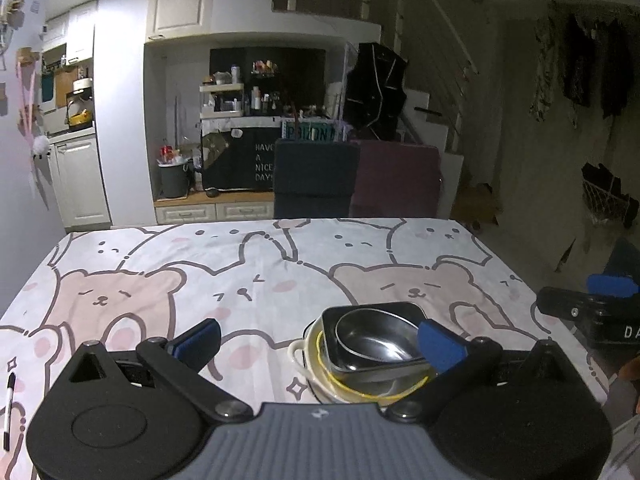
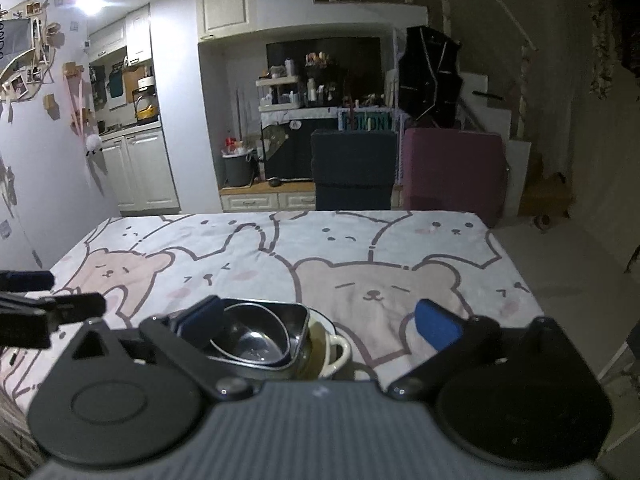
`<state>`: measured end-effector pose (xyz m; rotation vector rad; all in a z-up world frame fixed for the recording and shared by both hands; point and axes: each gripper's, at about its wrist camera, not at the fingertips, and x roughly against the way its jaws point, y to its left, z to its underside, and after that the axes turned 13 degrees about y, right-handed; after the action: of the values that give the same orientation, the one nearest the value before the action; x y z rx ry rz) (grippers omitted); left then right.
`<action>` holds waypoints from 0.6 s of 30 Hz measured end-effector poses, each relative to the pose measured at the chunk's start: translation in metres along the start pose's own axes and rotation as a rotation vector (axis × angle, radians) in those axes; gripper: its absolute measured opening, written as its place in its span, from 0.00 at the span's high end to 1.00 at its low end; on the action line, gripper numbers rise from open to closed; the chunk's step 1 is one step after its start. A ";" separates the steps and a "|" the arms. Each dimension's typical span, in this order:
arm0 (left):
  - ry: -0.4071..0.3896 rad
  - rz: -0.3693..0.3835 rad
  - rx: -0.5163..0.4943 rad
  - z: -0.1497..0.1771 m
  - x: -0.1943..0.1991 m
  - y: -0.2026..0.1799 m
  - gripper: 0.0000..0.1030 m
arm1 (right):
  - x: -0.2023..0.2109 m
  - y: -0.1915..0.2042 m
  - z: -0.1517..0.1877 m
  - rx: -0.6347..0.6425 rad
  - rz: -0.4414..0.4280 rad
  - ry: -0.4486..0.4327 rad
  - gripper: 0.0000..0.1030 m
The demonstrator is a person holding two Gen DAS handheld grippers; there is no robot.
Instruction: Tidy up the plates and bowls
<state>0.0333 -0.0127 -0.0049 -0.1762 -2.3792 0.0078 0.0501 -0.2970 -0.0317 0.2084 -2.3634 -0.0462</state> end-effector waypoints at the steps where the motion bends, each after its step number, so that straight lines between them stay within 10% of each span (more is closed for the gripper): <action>1: 0.001 -0.007 0.000 0.004 0.002 -0.001 0.00 | 0.003 0.001 0.005 0.005 0.006 -0.007 0.01; 18: -0.007 -0.046 -0.064 0.057 0.018 -0.011 0.00 | 0.026 0.016 0.059 0.075 0.003 -0.025 0.01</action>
<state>-0.0198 -0.0184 -0.0339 -0.1524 -2.3918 -0.0899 -0.0115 -0.2873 -0.0542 0.2418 -2.3925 0.0410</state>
